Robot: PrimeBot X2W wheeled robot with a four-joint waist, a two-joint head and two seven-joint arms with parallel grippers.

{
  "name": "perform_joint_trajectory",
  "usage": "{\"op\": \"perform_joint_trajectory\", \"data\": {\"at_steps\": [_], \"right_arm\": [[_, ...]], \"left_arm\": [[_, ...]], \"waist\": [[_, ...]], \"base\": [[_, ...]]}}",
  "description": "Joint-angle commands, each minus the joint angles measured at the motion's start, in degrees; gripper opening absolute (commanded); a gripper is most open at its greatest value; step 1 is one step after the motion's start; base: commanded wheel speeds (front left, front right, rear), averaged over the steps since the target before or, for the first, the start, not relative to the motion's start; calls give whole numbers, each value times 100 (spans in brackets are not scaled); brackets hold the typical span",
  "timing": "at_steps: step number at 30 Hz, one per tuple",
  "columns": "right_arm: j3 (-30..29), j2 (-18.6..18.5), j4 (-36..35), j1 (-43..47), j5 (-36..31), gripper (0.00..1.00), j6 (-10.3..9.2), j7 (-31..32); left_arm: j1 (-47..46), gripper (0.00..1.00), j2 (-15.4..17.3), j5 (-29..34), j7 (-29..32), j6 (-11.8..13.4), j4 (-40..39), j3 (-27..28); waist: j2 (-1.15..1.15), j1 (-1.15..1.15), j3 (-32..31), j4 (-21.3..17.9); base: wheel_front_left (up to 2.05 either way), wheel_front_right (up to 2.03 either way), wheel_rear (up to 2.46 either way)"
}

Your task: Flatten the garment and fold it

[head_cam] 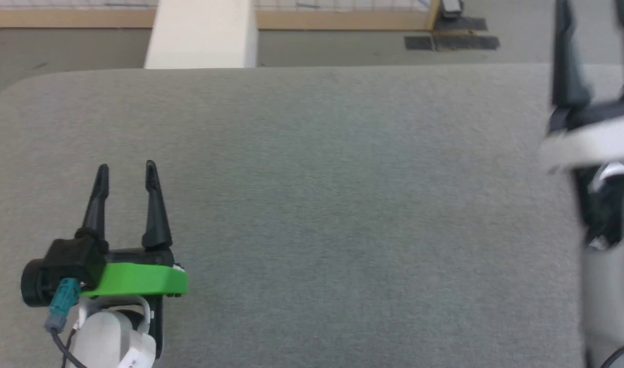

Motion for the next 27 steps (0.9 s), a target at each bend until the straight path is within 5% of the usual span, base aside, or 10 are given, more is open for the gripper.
{"op": "perform_joint_trajectory", "data": {"at_steps": [1, 9, 27], "right_arm": [[-85, 233, -91, 345, -51, 100, -9, -210], [-304, 508, -31, 1496, 415, 100, -9, -1195], [-401, 511, 345, 3108, 202, 100, -9, -1295]], "left_arm": [[-41, 100, -30, -31, -20, 40, 67, -32], [-87, 100, -109, -14, -20, 138, 369, -162], [152, 100, -232, -58, -20, 194, 1224, -633]], "waist": [[0, 1, -308, 342], [0, 1, -546, 453], [0, 1, -1039, 440]], "base": [[0, 0, 0], [0, 0, 0], [0, 0, 0]]}}
